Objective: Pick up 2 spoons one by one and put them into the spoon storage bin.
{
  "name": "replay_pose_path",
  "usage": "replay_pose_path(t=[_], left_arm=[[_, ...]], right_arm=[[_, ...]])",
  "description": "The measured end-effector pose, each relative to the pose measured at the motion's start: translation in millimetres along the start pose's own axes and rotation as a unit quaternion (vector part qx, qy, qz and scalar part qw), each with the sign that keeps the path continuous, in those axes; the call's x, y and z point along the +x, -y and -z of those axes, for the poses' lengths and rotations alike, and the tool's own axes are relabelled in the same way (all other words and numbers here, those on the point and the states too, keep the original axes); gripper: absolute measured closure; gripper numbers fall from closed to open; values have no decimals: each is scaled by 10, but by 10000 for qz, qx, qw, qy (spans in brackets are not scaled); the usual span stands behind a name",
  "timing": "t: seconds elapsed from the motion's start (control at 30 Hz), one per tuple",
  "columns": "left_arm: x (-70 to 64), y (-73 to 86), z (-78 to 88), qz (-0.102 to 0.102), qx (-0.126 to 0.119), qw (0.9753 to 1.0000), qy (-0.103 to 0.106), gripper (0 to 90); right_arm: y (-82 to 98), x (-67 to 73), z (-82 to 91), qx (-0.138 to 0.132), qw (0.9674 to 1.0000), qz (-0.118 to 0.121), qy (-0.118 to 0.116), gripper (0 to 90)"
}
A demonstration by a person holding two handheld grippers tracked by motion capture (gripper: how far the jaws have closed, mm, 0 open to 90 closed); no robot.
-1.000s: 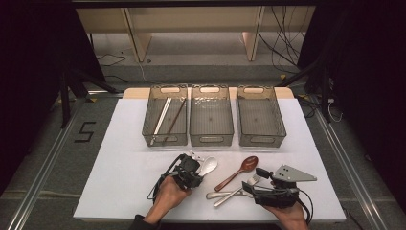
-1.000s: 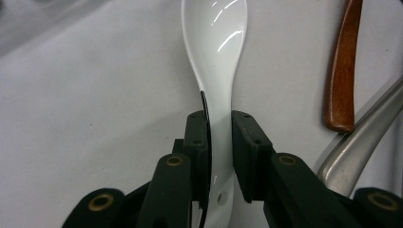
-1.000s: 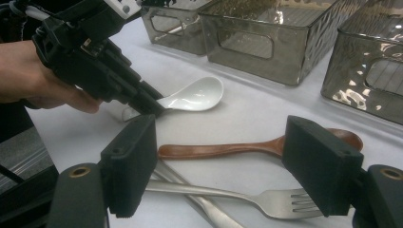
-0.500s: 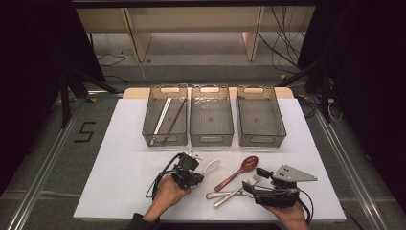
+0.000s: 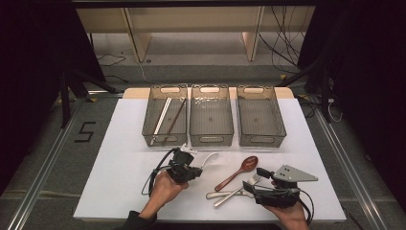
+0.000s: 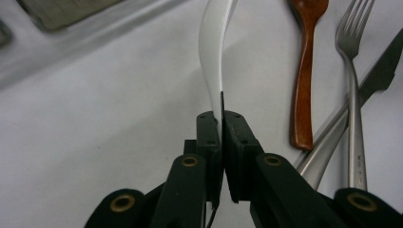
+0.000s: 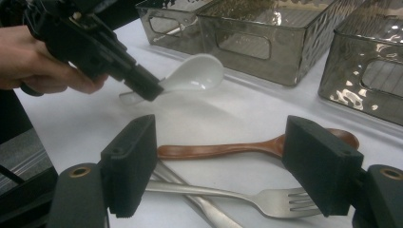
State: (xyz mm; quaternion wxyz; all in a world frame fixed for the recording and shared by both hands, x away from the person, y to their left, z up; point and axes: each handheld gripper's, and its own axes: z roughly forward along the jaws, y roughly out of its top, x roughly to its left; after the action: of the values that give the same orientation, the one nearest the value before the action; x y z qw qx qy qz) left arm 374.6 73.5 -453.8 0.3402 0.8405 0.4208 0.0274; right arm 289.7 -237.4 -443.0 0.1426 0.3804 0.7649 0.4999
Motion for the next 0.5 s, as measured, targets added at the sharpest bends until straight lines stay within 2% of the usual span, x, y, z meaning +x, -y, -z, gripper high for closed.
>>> replay_pose_path(t=[0.23,0.5], left_arm=[[46,-99,121,4,-291,9996,44,854],[123,-300,233,22,-606,9981,-52,854]], right_arm=[[1,-9,6,-23,10000,-35,25,282],[-4,-9,4,-33,10000,-35,6,282]])
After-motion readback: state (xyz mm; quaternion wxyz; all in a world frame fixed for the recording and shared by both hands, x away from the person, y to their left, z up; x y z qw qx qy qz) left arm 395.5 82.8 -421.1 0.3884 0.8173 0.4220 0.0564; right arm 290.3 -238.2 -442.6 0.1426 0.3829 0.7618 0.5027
